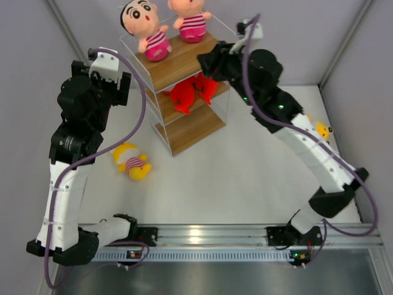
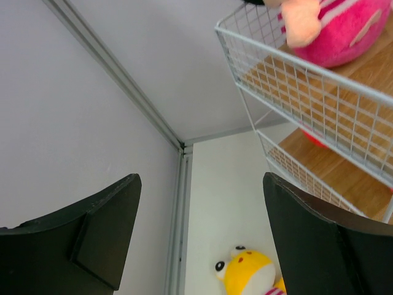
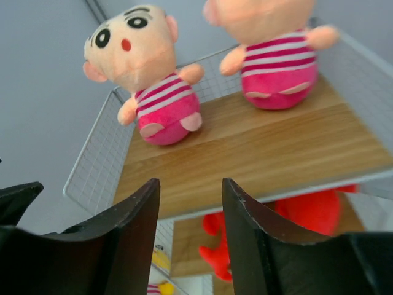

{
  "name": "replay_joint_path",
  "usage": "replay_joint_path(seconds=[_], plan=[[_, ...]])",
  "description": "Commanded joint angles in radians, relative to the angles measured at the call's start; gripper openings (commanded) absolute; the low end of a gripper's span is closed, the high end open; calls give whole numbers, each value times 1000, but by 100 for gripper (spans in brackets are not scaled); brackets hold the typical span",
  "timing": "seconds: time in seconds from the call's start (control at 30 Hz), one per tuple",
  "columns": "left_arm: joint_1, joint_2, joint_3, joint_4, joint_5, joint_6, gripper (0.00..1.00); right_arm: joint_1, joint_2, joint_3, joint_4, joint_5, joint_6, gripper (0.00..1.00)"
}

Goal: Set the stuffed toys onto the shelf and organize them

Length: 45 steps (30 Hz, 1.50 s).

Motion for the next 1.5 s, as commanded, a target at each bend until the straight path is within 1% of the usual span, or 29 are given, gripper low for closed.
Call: replay_joint_path(seconds=[0.0,0.03,0.07,0.1,0.13,0.17,0.2,0.23,0.27,0.3,0.33,0.37,0.4,0.47,0.53,0.63,0.67,0.8,0.83,0.97,1.13,1.2,1.3,1.33,1.4,1.43,1.47], plan=[[7,-75,-53,-47,-43,-17,87,-73,-271,-95,-130,147,-113,47],[5,-98,-68,-58,-45,-16,87,-108,-308,-134,-194,160,-97,49],[5,-109,-102,-76,-49,-13,87,-155,-345,-178,-225,110,-69,53],[5,-118,-120,-84,-57,-5,87,-220,-417,-291,-241,58,12,54],[8,-141,-137,-90,-72,-2,87,-380,-452,-353,-251,10,49,55],[13,-150,-165,-104,-76,-1,87,-457,-483,-414,-248,-62,80,57],[16,-160,-176,-111,-79,2,88,-608,-529,-532,-244,-93,128,61],[22,-178,-186,-119,-76,2,88,-681,-541,-585,-235,-122,150,64],[33,-186,-200,-127,-70,1,88,-747,-548,-632,-225,-165,170,69],[39,-193,-205,-145,-62,-1,88,-818,-540,-719,-213,-187,202,72],[45,-207,-211,-153,-54,-2,88,-939,-528,-758,-204,-202,225,74],[57,-212,-220,-161,-37,-4,88,-988,-484,-821,-192,-222,271,76],[60,-216,-225,-168,-31,-4,88,-1077,-456,-847,-183,-268,291,77],[76,-229,-234,-188,-13,-5,88,-1153,-396,-881,-173,-343,331,80],[85,-235,-240,-203,-5,-7,88,-1241,-327,-929,-121,-377,394,81],[100,-233,-251,-219,6,-10,88,-1315,-269,-952,-67,-348,460,81],[106,-233,-255,-222,10,-10,88,-1323,-235,-946,-66,-305,472,81],[117,-218,-255,-233,19,-7,88,-1334,-120,-874,-98,-251,509,82],[122,-218,-254,-236,19,-4,88,-1335,-73,-858,-100,-263,523,81],[137,-207,-249,-239,18,-2,88,-1332,12,-852,-69,-329,537,76],[163,-200,-242,-245,39,-10,88,-1323,43,-861,-28,-351,528,75],[169,-198,-239,-248,46,-10,88,-1319,89,-820,-50,-371,512,75],[185,-196,-234,-248,58,-16,88,-1316,143,-779,-61,-397,497,66],[191,-196,-229,-250,62,-17,88,-1316,150,-774,-58,-406,496,53],[197,-198,-228,-253,75,-24,88,-1316,158,-775,-48,-418,482,33],[203,-199,-231,-257,78,-24,88,-1316,153,-780,-37,-446,476,16],[205,-203,-229,-256,81,-22,88,-1314,134,-795,-31,-457,463,7]])
